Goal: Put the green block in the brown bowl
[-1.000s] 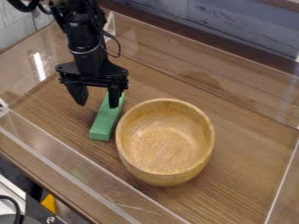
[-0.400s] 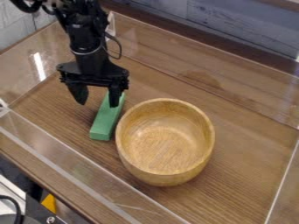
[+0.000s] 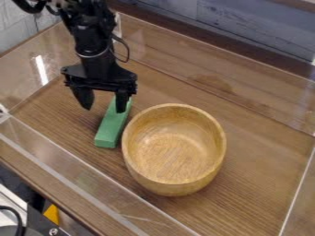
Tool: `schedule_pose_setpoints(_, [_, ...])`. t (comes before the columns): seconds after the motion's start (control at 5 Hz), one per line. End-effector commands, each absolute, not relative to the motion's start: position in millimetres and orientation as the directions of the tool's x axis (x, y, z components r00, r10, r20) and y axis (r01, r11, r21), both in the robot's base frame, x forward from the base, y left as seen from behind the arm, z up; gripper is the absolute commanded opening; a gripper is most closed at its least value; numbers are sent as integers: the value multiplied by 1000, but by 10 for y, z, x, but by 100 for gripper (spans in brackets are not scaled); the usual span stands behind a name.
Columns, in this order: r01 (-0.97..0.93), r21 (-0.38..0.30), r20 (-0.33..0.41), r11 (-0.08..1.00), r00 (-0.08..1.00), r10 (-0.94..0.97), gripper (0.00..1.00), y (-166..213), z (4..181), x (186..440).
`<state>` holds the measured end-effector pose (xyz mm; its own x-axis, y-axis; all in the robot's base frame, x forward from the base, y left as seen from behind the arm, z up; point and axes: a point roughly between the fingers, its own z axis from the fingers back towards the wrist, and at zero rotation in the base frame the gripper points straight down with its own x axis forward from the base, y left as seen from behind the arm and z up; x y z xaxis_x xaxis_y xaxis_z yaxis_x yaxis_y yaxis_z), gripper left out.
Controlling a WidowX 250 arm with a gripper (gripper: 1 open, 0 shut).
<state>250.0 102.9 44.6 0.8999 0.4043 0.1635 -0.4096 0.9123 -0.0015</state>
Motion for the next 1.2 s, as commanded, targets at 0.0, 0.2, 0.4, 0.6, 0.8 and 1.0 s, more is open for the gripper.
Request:
schedule_pose_setpoints(0.0, [-402, -2, 217, 916, 894, 393, 100, 1052, 566, 2616])
schedule_pose_setpoints(0.2, [-402, -4, 222, 915, 892, 393, 100, 1045, 571, 2625])
schedule_pose_setpoints(0.4, [-403, -7, 226, 915, 891, 394, 100, 1036, 583, 2629])
schedule_pose_setpoints(0.6, [-413, -7, 219, 911, 888, 404, 100, 1037, 525, 2628])
schedule_pose_setpoints(0.8, [-424, -7, 212, 906, 885, 415, 100, 1038, 468, 2626])
schedule_pose_setpoints(1.0, [-435, -6, 206, 900, 881, 427, 100, 1038, 416, 2621])
